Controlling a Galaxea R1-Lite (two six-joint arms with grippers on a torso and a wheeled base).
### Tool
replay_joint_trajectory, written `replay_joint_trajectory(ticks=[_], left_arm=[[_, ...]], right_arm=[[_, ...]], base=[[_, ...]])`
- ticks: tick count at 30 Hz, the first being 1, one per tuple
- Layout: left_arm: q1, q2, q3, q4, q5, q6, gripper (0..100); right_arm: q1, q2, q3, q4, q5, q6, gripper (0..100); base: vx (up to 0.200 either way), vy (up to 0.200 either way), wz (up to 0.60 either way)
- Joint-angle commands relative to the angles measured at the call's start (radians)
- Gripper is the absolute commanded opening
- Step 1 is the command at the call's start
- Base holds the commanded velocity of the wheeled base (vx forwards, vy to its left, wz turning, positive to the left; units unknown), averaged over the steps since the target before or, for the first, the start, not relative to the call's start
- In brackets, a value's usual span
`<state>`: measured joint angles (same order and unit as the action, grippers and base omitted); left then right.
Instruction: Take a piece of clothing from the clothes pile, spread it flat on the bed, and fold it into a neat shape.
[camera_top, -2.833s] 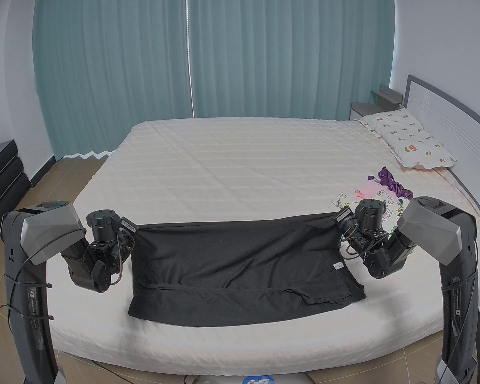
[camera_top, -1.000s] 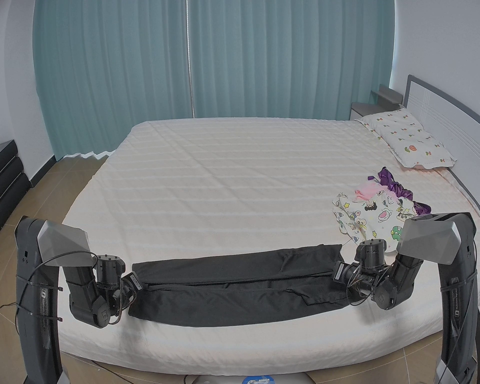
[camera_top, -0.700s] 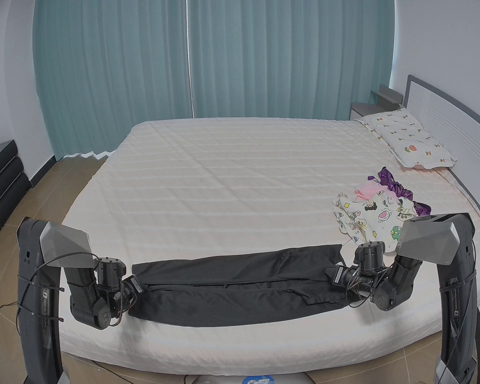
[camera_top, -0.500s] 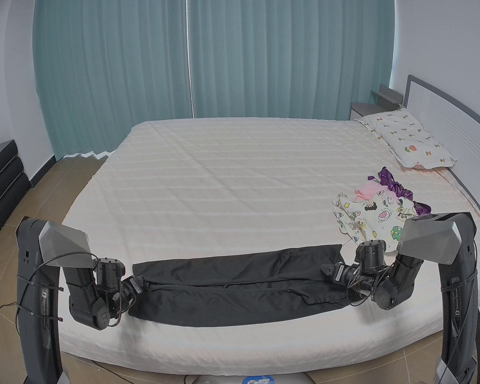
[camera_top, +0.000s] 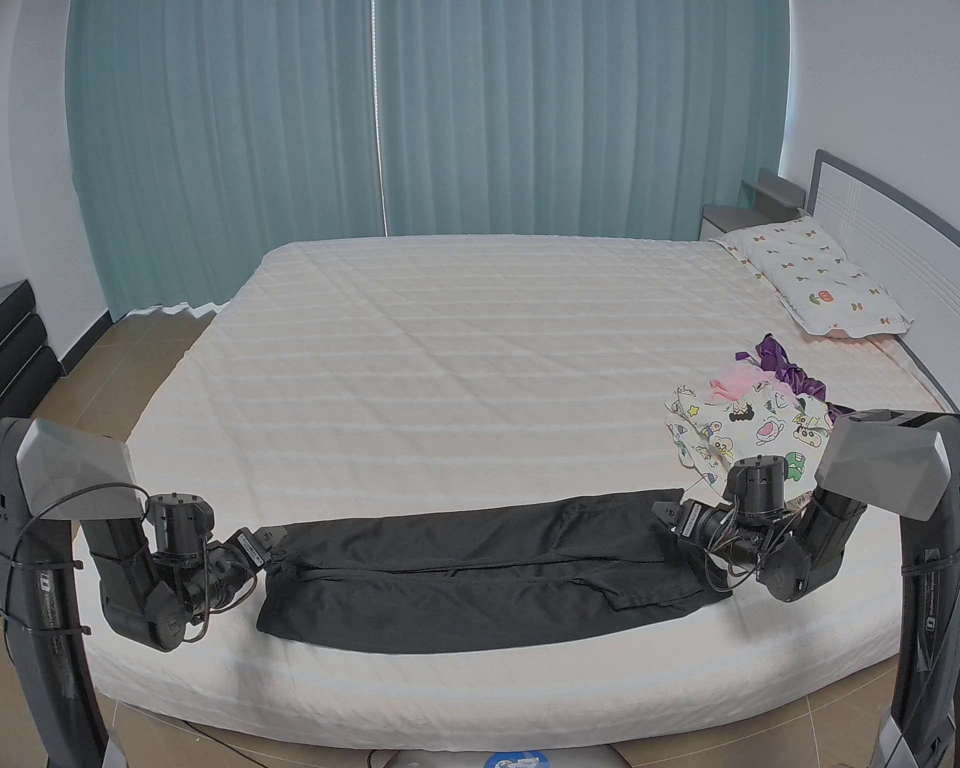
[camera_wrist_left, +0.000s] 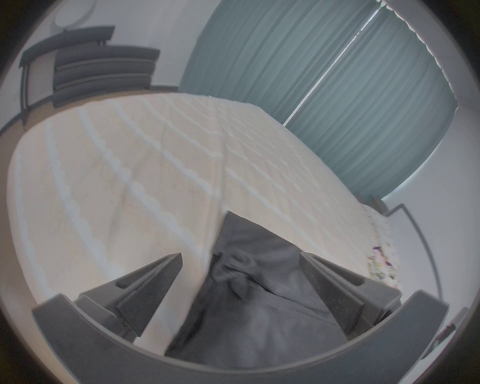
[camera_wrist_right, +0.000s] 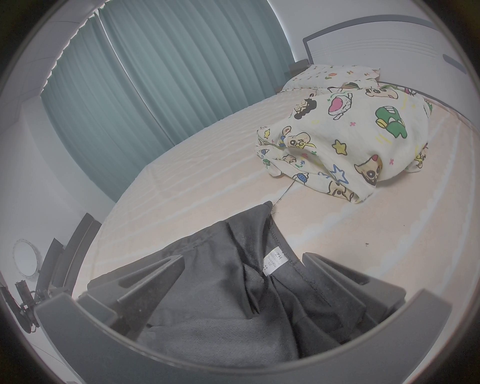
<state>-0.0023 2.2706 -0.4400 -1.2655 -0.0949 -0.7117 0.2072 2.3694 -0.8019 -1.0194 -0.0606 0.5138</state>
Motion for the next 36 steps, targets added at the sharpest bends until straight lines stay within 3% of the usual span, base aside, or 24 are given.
replay_joint_trajectory(ticks=[1,5,8,13,21,22,24,36], left_arm=[[-0.001,-0.125,0.046,0.049,-0.035,-0.023,100],[-0.018,-0.126,0.069,0.067,-0.034,-0.037,100],[-0.024,-0.112,0.098,0.069,-0.039,-0.098,100],[-0.025,-0.068,0.098,0.069,-0.034,-0.100,100],[-0.025,0.003,0.064,0.066,-0.011,-0.098,100],[-0.050,0.027,0.041,0.061,0.047,-0.094,100],[-0.054,0.038,0.014,0.063,0.076,-0.092,100],[-0.073,0.095,-0.097,0.064,0.086,-0.083,100]], right_arm=[[0.008,-0.105,-0.056,0.094,0.001,0.014,100],[0.009,-0.117,-0.016,0.096,-0.005,0.040,100],[0.006,-0.142,0.090,0.076,0.001,0.118,100],[0.003,-0.128,0.162,0.016,0.012,0.239,100],[0.003,-0.102,0.168,0.002,0.018,0.245,100],[0.000,-0.087,0.167,0.001,0.019,0.245,100],[-0.002,-0.082,0.167,0.001,0.019,0.245,100],[0.008,-0.081,0.164,0.001,0.022,0.245,100]], base=[[0.000,0.000,0.00],[0.000,0.000,0.00],[-0.067,0.000,0.00],[-0.200,0.000,0.00],[-0.075,0.000,0.00],[0.000,0.000,0.00],[0.000,0.000,0.00],[0.000,0.000,0.00]])
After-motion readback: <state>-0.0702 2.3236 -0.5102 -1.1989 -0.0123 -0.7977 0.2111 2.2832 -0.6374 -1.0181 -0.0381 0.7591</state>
